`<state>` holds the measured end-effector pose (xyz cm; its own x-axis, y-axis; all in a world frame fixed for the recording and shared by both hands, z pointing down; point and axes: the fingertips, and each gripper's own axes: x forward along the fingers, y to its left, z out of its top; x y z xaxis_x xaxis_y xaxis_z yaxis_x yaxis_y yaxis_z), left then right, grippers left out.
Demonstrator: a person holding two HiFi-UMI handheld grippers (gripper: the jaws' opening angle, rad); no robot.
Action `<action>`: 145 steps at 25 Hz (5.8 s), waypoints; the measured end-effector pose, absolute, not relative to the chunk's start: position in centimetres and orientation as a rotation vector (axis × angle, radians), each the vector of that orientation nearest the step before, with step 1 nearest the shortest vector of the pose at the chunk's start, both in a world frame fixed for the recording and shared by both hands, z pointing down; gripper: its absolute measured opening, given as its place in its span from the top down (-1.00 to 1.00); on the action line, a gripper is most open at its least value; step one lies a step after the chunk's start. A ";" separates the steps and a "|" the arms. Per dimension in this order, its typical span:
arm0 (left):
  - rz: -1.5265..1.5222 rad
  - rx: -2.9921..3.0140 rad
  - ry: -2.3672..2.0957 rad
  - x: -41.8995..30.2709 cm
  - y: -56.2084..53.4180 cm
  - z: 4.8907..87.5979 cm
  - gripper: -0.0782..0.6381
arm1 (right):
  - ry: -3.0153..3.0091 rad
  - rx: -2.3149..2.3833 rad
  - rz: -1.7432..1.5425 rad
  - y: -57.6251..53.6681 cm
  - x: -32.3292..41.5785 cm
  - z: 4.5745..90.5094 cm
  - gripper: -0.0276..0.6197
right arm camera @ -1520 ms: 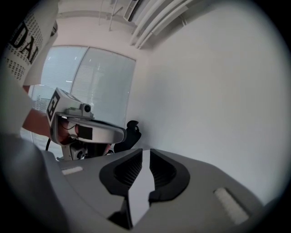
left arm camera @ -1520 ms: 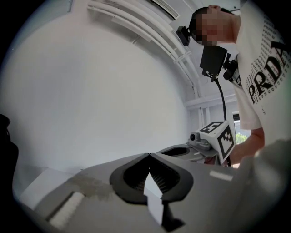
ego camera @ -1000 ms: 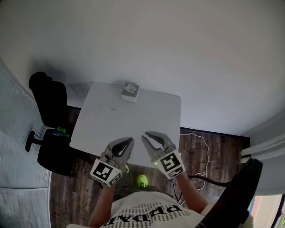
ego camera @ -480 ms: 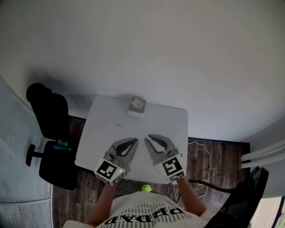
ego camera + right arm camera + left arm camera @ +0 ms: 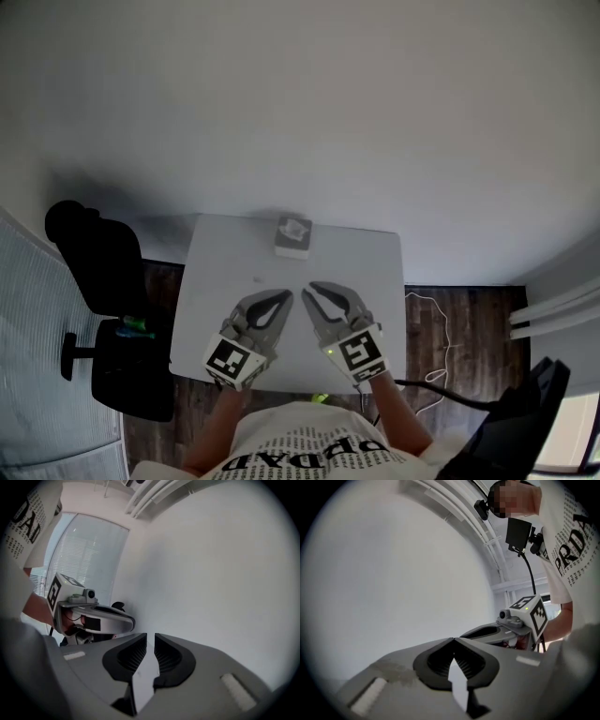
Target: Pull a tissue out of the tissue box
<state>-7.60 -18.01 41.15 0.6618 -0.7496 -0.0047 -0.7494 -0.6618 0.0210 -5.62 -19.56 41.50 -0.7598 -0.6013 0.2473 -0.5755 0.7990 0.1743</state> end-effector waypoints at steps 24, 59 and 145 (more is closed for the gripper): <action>0.075 2.851 -1.265 -6.6 -24.1 43.6 0.79 | -2.650 0.893 -0.150 -25.9 -5.5 44.1 0.62; 0.106 2.662 -1.273 -9.3 -39.5 58.5 0.79 | -2.474 0.797 0.031 -40.3 -9.2 61.5 0.53; 0.202 2.717 -1.365 -10.0 -26.1 45.9 0.79 | -2.555 0.970 0.181 -27.8 -7.1 45.4 0.89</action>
